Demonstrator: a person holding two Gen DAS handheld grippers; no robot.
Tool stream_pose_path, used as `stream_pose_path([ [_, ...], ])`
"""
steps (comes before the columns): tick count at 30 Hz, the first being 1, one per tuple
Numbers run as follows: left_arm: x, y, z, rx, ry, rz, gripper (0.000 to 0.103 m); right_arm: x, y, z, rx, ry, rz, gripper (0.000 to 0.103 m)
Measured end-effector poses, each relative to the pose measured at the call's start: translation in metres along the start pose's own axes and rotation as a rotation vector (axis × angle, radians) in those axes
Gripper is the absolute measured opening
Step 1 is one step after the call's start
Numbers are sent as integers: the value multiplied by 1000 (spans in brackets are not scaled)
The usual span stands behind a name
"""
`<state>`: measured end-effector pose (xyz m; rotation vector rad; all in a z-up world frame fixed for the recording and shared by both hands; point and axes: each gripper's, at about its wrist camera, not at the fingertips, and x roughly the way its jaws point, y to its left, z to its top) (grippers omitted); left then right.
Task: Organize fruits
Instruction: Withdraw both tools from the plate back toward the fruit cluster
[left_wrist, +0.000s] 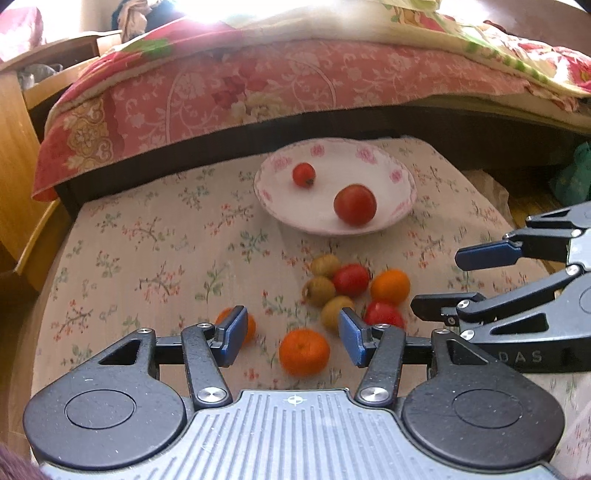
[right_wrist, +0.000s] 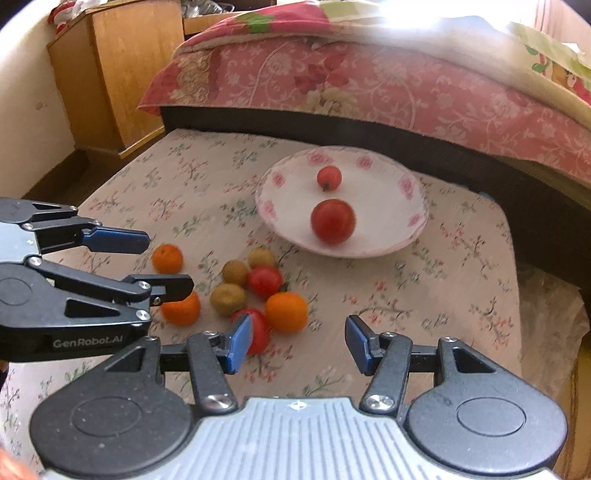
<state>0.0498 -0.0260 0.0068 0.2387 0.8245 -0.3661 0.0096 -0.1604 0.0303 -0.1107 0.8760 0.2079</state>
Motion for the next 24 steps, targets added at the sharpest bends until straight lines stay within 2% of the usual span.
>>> stream_pose_path([
  [9, -2, 8, -20, 27, 32, -17, 64, 12, 10, -9, -31, 38, 39, 57],
  [24, 6, 14, -28, 39, 52, -38, 66, 47, 18, -5, -55, 69, 68, 57],
])
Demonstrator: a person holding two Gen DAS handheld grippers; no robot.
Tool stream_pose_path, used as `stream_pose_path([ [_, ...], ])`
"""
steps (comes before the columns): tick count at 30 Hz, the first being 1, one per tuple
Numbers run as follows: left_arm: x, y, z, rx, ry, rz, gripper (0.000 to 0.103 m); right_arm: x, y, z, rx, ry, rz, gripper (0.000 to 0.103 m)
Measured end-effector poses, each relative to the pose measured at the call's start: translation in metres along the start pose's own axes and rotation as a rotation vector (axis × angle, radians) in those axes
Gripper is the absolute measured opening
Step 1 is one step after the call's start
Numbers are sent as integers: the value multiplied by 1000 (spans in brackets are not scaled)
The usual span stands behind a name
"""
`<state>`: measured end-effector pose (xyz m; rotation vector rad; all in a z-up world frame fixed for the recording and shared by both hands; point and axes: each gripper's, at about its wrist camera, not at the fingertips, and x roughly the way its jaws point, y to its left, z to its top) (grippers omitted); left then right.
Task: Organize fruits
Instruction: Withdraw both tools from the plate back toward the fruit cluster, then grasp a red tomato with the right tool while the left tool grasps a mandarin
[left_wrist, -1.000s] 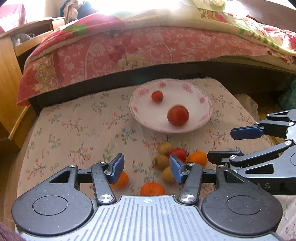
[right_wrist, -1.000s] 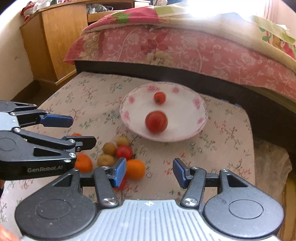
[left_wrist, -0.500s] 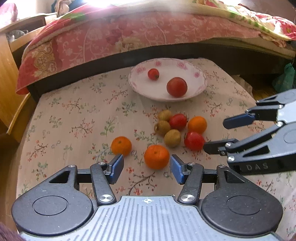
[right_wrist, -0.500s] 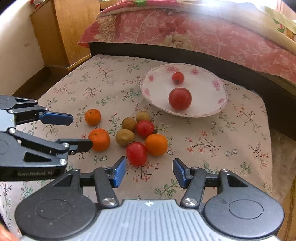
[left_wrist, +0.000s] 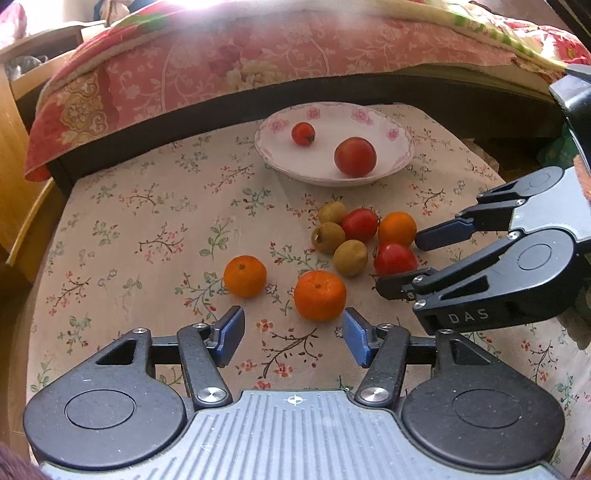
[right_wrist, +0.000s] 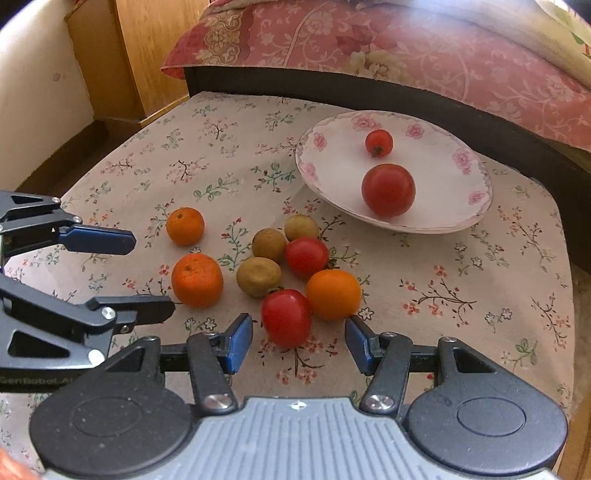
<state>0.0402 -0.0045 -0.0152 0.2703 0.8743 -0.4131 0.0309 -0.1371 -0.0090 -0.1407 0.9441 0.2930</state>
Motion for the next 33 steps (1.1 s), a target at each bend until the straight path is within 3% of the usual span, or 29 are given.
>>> stream_pose_path([
  [4, 6, -2, 0, 15, 6, 1, 66, 2, 0, 1, 1, -3, -5, 56],
  [9, 10, -6, 2, 30, 2, -17, 66, 0, -4, 2, 11, -4, 14, 40],
  [20, 27, -16, 11, 42, -4, -13, 59, -16, -12, -10, 19, 7, 47, 30],
  [26, 35, -22, 11, 53, 2, -14, 44, -17, -23, -15, 40, 17, 44, 30],
  [33, 30, -18, 7, 47, 3, -24, 44, -19, -25, -12, 32, -3, 63, 36],
])
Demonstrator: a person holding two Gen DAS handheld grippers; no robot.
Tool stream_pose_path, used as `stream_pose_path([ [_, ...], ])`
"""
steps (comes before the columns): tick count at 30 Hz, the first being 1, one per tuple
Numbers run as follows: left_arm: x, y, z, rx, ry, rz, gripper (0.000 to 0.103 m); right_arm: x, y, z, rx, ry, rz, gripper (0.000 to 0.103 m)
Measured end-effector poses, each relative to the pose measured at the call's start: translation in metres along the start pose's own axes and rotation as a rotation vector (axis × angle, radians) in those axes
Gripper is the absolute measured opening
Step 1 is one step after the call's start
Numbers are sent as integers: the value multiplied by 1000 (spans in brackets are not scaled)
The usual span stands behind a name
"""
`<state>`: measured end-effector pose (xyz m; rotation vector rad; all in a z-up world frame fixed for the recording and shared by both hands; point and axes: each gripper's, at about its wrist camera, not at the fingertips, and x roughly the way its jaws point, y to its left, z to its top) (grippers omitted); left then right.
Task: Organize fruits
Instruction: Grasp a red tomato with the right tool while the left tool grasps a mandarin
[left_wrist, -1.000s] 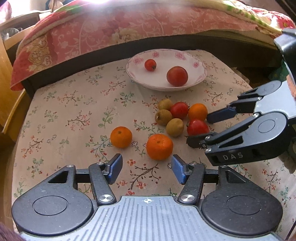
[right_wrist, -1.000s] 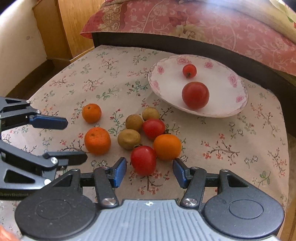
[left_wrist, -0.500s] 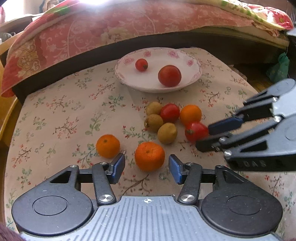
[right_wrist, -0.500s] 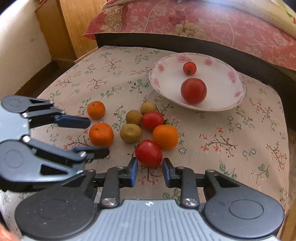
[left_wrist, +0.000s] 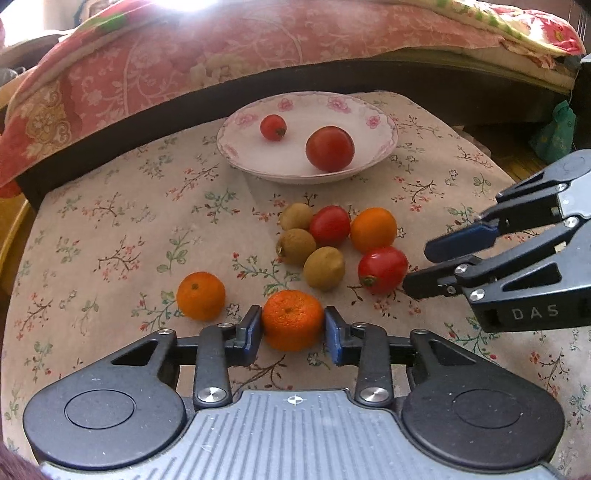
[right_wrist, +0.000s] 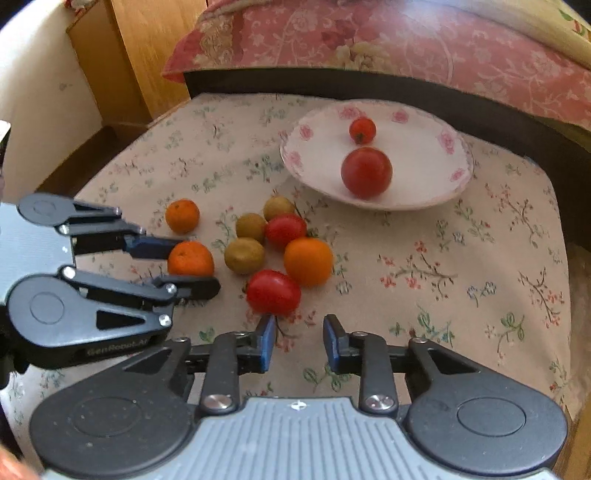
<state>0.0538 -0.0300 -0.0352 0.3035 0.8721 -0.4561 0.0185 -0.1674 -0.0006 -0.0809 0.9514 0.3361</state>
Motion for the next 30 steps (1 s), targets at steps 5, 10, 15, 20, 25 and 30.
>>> stream_pose_path([
  [5, -7, 5, -2, -9, -4, -8, 44, 4, 11, 5, -54, -12, 11, 53],
  [10, -7, 7, -4, -9, 6, -8, 44, 16, 16, 9, -69, -2, 13, 54],
  [15, -5, 7, -4, 2, 11, 0, 46, 20, 17, 11, -74, -12, 7, 53],
  [20, -3, 5, -6, 18, 10, 6, 53, 19, 21, 8, -105, -12, -14, 38],
  [25, -4, 5, -6, 13, 3, 10, 52, 16, 22, 8, -106, -3, -12, 38],
  [30, -5, 4, -6, 20, 5, 13, 44, 12, 23, 7, -102, -3, 0, 38],
])
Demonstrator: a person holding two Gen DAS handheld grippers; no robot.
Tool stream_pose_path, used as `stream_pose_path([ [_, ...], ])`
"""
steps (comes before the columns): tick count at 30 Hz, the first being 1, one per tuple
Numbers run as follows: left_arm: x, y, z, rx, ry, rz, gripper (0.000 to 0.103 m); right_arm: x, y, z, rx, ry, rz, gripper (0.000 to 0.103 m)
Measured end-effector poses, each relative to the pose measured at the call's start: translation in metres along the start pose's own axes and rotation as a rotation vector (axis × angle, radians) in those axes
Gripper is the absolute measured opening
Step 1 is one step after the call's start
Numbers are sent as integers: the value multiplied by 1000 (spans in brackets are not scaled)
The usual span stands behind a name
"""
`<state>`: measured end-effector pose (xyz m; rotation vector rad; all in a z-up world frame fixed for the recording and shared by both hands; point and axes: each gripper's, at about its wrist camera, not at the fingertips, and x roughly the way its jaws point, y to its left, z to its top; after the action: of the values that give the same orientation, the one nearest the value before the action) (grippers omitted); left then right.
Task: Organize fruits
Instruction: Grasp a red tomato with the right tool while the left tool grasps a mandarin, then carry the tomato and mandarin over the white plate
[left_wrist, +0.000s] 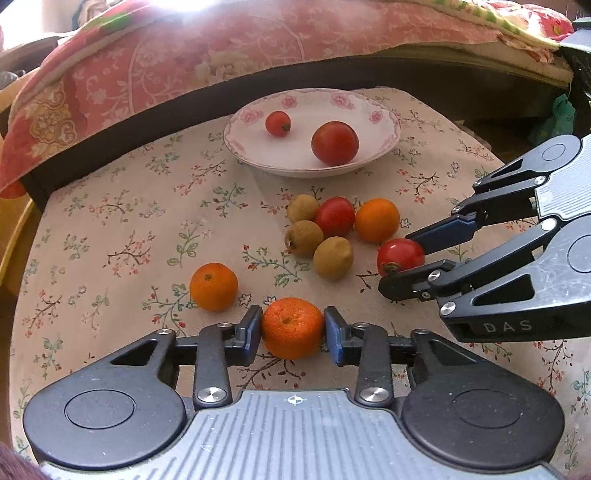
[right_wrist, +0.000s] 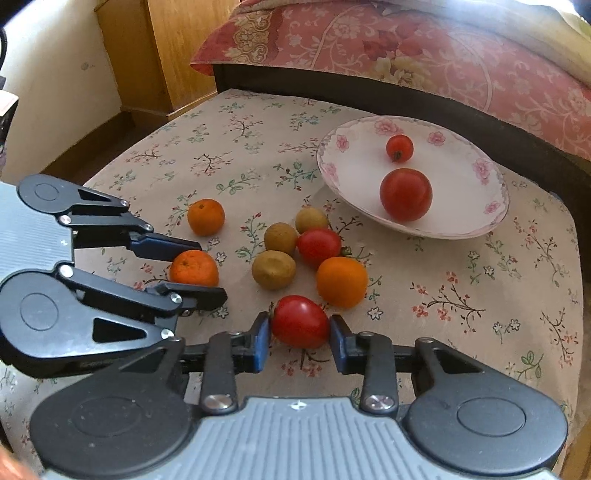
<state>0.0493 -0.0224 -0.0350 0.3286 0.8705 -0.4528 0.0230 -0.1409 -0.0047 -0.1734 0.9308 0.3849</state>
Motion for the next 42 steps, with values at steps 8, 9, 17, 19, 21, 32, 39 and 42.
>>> stream_pose_path([
  [8, 0, -2, -2, 7, -1, 6, 47, -3, 5, -8, -43, 15, -4, 38],
  [9, 0, -1, -2, 9, -1, 5, 48, -3, 4, -9, -43, 14, -2, 38],
  [17, -2, -2, -4, 30, -12, 14, 64, -3, 1, -9, -41, 6, 17, 42],
  [19, -1, -1, -3, 24, -12, 12, 65, -2, 1, -9, -40, 6, 16, 42],
  [21, -1, 0, -2, 12, -8, 4, 57, -3, 1, -9, -37, 6, 15, 42],
  [32, -3, -1, 1, 4, 2, 4, 44, -7, 4, -8, -36, 18, -24, 37],
  [39, -8, -4, 13, -3, -30, -3, 44, -15, 2, -3, -6, -14, -21, 37],
  [42, -11, -6, 19, -4, -48, 0, 43, -19, 0, 0, 5, -29, -28, 37],
])
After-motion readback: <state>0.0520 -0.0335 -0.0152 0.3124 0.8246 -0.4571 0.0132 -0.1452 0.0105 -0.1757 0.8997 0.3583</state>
